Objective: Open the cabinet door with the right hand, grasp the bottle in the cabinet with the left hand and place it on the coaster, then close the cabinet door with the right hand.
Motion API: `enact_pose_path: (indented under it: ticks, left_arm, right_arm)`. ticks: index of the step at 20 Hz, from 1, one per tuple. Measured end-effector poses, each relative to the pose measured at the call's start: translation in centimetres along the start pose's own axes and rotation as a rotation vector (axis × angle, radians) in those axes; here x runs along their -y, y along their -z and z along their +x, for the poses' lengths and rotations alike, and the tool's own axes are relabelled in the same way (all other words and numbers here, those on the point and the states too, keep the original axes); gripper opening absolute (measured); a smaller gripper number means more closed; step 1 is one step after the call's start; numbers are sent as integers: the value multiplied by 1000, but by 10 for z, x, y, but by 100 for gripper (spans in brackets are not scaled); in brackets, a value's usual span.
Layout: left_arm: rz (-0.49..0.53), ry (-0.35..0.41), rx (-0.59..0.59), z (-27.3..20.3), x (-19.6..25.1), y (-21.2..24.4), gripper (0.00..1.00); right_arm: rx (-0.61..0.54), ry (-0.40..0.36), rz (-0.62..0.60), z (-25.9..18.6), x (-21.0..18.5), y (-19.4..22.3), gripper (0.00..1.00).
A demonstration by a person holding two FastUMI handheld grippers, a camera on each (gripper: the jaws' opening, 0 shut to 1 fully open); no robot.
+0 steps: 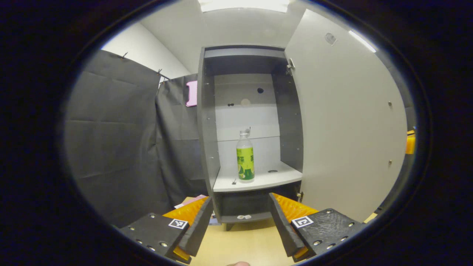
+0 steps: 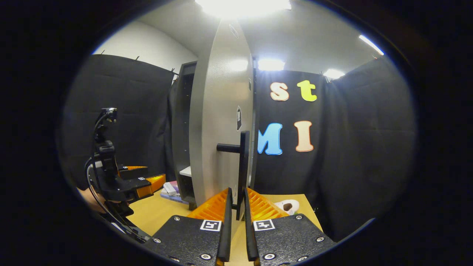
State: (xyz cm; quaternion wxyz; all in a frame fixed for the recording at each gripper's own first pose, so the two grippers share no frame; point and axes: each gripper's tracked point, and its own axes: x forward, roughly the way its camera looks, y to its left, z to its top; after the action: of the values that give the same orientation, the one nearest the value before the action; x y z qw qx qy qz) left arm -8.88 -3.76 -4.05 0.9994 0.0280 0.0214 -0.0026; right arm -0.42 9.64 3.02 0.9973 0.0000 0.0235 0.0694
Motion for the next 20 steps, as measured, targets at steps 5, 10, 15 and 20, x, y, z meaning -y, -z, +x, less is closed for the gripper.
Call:
enact_pose_path:
  ticks: [5,10,15,20]
  left_arm:
    - [14,48,40,66,12,-6,93]
    - [-5,45,78,161,0,-2,92]
    - [37,71,88,242,10,7,86]
    - [33,88,100,289,15,11,89]
  right_arm:
    - [-31,120,79,-2,4,8,13]
    - [-59,216,153,-5,7,16,12]
    - [-183,389,208,-19,32,73,43]
    - [-266,578,352,-50,53,127,62]
